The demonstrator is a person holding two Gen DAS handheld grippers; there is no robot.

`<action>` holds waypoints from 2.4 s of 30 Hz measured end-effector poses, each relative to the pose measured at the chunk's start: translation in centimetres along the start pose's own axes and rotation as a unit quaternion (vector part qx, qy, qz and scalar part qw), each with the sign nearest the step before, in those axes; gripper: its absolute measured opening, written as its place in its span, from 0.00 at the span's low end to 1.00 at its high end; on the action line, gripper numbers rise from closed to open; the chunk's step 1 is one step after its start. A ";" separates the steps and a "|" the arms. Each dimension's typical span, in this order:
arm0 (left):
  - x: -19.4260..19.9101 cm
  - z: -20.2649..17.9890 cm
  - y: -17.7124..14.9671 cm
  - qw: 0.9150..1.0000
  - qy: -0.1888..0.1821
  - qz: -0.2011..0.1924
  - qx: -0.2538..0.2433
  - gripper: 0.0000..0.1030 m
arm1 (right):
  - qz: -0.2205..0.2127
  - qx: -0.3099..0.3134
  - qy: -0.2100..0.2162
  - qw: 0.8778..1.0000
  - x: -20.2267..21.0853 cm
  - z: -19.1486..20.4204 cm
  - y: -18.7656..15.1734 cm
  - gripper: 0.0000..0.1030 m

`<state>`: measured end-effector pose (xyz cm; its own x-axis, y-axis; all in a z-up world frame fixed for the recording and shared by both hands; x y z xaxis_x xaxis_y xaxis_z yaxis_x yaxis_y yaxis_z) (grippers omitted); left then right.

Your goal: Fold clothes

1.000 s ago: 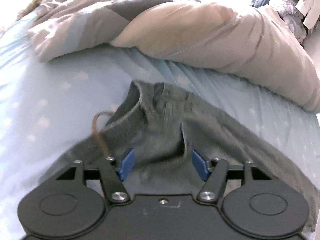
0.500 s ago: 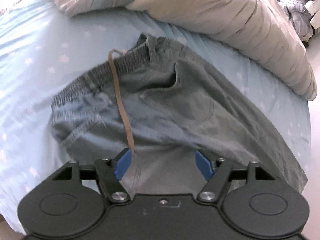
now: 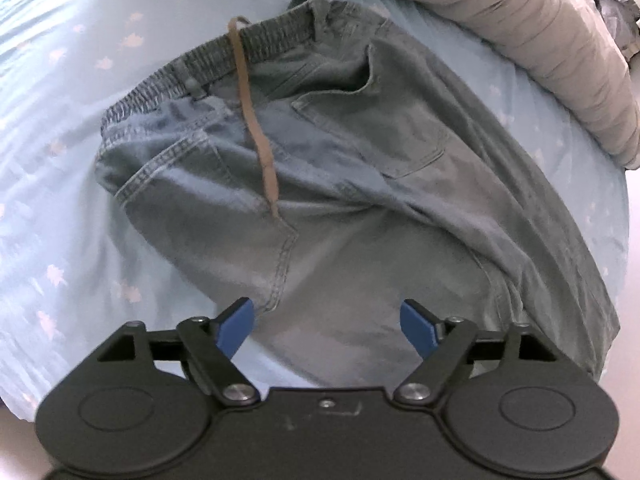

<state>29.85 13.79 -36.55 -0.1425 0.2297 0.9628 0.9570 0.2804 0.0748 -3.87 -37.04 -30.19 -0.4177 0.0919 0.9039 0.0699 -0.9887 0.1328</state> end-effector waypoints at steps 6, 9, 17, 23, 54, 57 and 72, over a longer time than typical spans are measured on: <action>-1.2 2.3 -0.3 0.999 -0.009 0.016 0.039 0.83 | -0.006 -0.039 -0.007 0.999 0.0 -1.6 -0.4 0.61; -1.9 3.4 -0.4 0.996 -0.031 0.023 0.076 0.86 | -0.011 -0.063 -0.003 0.998 0.2 -2.7 -0.5 0.64; -4.3 7.6 -0.8 0.960 -0.106 0.020 0.259 0.86 | -0.023 -0.147 0.019 0.989 -0.3 -5.8 0.2 0.78; -4.0 9.2 -1.0 0.933 -0.142 -0.018 0.329 0.86 | -0.019 -0.191 0.036 0.981 -2.5 -7.3 1.0 0.79; -7.5 12.4 0.5 0.911 -0.083 -0.065 0.400 0.85 | -0.063 -0.207 -0.065 0.974 -9.7 -8.7 8.7 0.38; -7.4 12.8 0.7 0.914 -0.067 -0.065 0.395 0.85 | -0.072 -0.206 -0.077 0.973 -9.3 -8.8 8.5 0.23; -8.7 13.0 3.6 0.907 -0.065 -0.042 0.414 0.39 | -0.114 -0.198 -0.056 0.972 -5.7 -4.6 10.2 0.04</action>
<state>31.19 24.94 -48.03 -0.2866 0.2688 0.9195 0.4312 0.8933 -0.1267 -4.96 -48.22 -35.82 -0.2786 0.3038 0.9111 -0.3769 -0.9071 0.1873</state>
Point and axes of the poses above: each gripper's, at about its wrist camera, not at the fingertips, and x roughly against the way its jaws point, z to its left, y to its top, the point moved 9 cm from there along -x, roughly the way its jaws point, and after that the axes turned 2 degrees about z, right-handed, at the moved point
